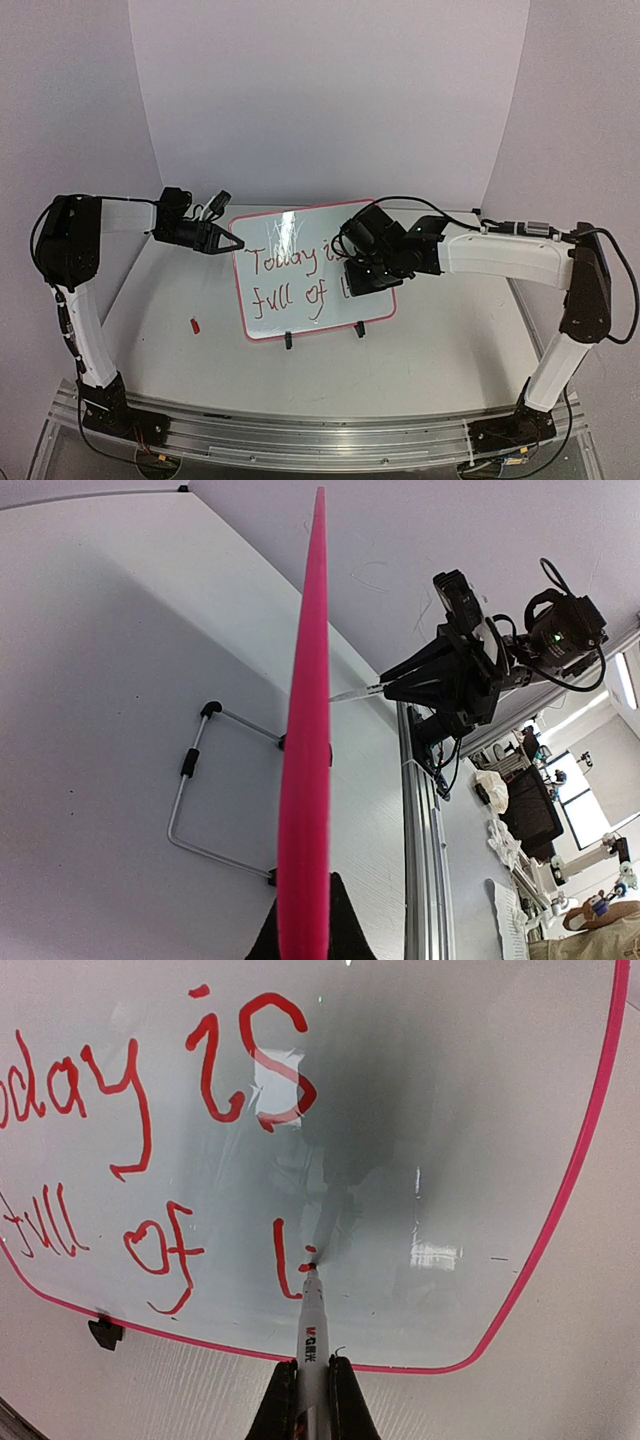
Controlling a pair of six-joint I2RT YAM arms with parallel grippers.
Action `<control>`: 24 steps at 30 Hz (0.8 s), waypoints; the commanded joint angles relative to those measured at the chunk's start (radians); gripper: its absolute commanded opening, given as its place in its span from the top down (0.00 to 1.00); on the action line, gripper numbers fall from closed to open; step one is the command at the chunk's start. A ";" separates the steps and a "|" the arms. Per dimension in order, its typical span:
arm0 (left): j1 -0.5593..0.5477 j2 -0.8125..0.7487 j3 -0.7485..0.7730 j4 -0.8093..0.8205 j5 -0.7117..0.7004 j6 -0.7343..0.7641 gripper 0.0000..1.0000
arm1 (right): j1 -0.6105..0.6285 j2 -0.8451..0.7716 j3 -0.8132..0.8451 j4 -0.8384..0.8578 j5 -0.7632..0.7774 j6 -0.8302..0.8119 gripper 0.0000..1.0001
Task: Write a sentence on the whiteboard
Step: Write on the whiteboard with the whiteboard.
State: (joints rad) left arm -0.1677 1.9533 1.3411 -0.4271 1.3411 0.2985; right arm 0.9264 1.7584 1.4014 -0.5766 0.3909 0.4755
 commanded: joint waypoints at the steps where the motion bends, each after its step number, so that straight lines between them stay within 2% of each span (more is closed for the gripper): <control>1: -0.029 0.029 -0.002 -0.007 -0.101 0.085 1.00 | -0.005 0.000 0.024 0.018 0.053 -0.002 1.00; 14: -0.029 0.031 0.001 -0.012 -0.104 0.085 1.00 | -0.005 -0.016 -0.006 0.012 0.062 0.007 1.00; 24: -0.030 0.028 0.001 -0.012 -0.106 0.083 1.00 | -0.005 -0.009 -0.021 -0.002 0.004 0.028 1.00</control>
State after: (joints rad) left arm -0.1677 1.9533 1.3411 -0.4274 1.3411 0.2985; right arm 0.9264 1.7584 1.4002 -0.5766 0.3919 0.4789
